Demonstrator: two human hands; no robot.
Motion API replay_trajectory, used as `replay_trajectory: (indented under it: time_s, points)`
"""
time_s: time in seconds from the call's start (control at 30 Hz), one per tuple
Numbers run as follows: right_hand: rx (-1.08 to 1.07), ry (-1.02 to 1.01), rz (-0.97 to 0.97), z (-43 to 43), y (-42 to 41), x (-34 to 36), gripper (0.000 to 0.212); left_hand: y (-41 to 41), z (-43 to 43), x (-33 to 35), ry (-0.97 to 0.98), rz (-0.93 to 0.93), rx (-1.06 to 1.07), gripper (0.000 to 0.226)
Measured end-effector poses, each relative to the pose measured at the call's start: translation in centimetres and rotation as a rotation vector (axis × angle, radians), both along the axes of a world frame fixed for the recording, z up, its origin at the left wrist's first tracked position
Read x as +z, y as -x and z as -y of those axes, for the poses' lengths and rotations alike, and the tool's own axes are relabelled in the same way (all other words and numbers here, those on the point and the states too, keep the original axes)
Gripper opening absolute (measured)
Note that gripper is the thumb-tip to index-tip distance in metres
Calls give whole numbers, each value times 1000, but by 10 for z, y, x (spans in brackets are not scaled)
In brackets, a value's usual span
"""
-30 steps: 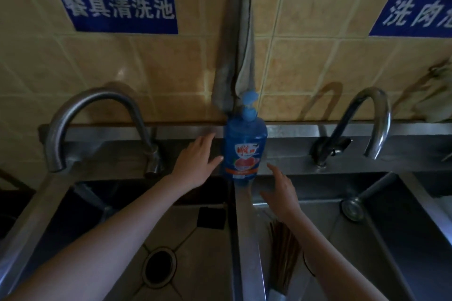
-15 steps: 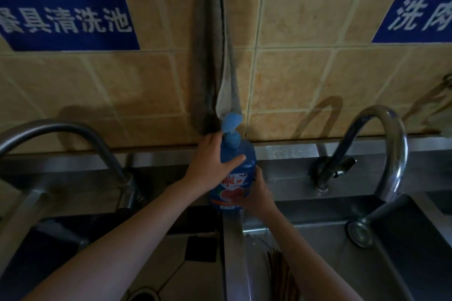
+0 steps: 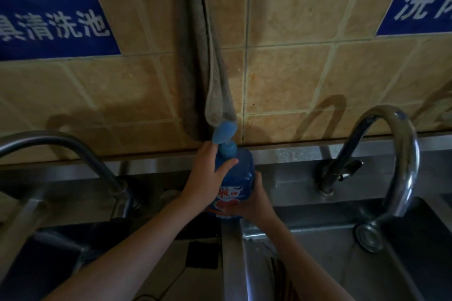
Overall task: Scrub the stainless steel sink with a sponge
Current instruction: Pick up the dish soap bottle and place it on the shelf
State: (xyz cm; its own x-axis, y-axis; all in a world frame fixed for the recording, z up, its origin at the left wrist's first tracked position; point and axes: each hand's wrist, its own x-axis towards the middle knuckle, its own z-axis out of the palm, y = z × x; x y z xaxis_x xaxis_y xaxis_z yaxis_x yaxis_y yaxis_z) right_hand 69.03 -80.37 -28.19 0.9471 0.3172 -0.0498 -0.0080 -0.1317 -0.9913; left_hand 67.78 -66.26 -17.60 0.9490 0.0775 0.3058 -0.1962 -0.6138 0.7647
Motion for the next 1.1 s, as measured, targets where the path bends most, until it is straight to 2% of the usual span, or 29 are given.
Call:
replay_trajectory:
  time_s: [0.13,0.3,0.47,0.57,0.7,0.83,0.9,1.1]
  points:
    - [-33,-53,12,2,11,-5,100,10,-1,3,10,-31,-43,44]
    - [-49,-24,82,-2,23,7,96,29,-7,15,-23,-20,-53,51]
    - [-18,21,164,-12,34,37,96,50,-23,52,-38,48,-67,57]
    - [17,-19,165,-21,46,59,93,66,-37,81,-48,109,-67,52]
    - [65,-91,149,-40,71,93,89,95,-59,114,-30,147,-27,60]
    - [205,-118,124,-63,105,107,106,131,-87,137,-60,195,54,46]
    - [249,-124,92,-76,121,105,103,146,-98,145,-54,214,83,39]
    - [311,-187,63,-138,173,118,90,213,-147,179,-53,231,148,41]
